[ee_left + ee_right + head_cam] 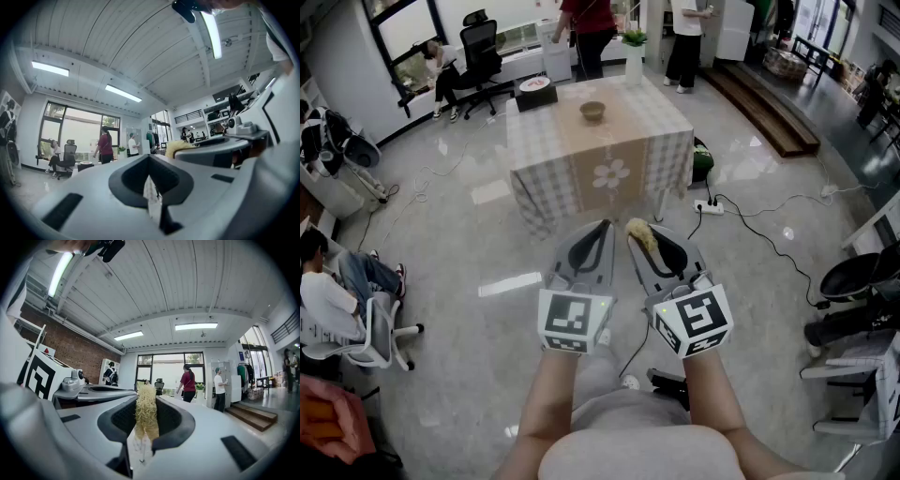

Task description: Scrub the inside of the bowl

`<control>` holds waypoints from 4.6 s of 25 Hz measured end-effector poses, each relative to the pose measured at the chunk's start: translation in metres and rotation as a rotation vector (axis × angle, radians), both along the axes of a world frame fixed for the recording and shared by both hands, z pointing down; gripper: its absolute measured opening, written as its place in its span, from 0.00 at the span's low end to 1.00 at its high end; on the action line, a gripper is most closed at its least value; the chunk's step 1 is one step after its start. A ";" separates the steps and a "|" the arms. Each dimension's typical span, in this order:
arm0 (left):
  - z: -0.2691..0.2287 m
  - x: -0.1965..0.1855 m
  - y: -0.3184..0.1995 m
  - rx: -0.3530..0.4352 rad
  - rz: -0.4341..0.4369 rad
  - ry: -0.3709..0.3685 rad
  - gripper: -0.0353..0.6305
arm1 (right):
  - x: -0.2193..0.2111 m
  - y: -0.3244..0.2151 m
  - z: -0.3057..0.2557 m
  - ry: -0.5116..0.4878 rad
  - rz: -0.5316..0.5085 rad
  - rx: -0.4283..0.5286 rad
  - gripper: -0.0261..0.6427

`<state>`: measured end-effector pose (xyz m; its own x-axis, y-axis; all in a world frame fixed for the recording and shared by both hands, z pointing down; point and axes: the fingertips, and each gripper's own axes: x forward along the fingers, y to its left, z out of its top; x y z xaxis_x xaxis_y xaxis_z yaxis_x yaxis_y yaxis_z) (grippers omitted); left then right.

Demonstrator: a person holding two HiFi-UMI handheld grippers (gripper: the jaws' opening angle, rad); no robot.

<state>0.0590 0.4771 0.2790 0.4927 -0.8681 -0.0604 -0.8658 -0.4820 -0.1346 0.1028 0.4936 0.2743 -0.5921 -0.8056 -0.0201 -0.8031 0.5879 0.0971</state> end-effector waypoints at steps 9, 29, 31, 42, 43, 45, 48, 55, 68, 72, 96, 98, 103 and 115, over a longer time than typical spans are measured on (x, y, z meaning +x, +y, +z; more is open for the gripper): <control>-0.003 -0.014 -0.057 0.005 -0.005 -0.004 0.07 | -0.014 -0.056 0.002 0.016 -0.002 -0.011 0.18; -0.008 -0.065 -0.198 -0.014 0.046 0.000 0.07 | -0.072 -0.195 0.000 0.008 0.003 -0.062 0.18; -0.007 -0.069 -0.206 -0.017 0.058 -0.002 0.07 | -0.076 -0.206 -0.001 -0.001 0.018 -0.064 0.18; 0.000 -0.087 -0.238 -0.027 0.055 0.013 0.07 | -0.090 -0.239 0.006 0.017 0.018 -0.076 0.18; 0.001 -0.088 -0.242 -0.028 0.053 0.013 0.07 | -0.091 -0.242 0.006 0.024 0.011 -0.074 0.18; 0.001 -0.089 -0.250 -0.032 0.048 0.015 0.07 | -0.092 -0.248 0.006 0.039 0.002 -0.071 0.18; 0.001 -0.086 -0.265 -0.031 0.043 0.019 0.07 | -0.087 -0.262 0.006 0.046 0.005 -0.070 0.18; 0.006 -0.076 -0.302 -0.039 0.040 0.005 0.07 | -0.074 -0.298 0.012 0.022 0.001 -0.081 0.18; 0.018 -0.066 -0.385 -0.064 0.005 -0.002 0.07 | -0.061 -0.381 0.021 0.005 -0.031 -0.099 0.18; 0.018 -0.065 -0.417 -0.072 -0.013 -0.012 0.07 | -0.057 -0.414 0.022 -0.010 -0.055 -0.111 0.19; 0.058 -0.070 -0.569 -0.183 -0.097 -0.015 0.07 | -0.045 -0.574 0.048 0.020 -0.164 -0.179 0.19; 0.061 -0.071 -0.574 -0.189 -0.087 -0.023 0.07 | -0.046 -0.581 0.051 0.012 -0.162 -0.188 0.19; 0.071 -0.068 -0.592 -0.224 -0.033 -0.036 0.09 | -0.045 -0.603 0.056 0.009 -0.154 -0.206 0.19; 0.119 -0.055 -0.645 -0.357 0.196 -0.112 0.60 | -0.048 -0.675 0.073 0.027 -0.122 -0.257 0.19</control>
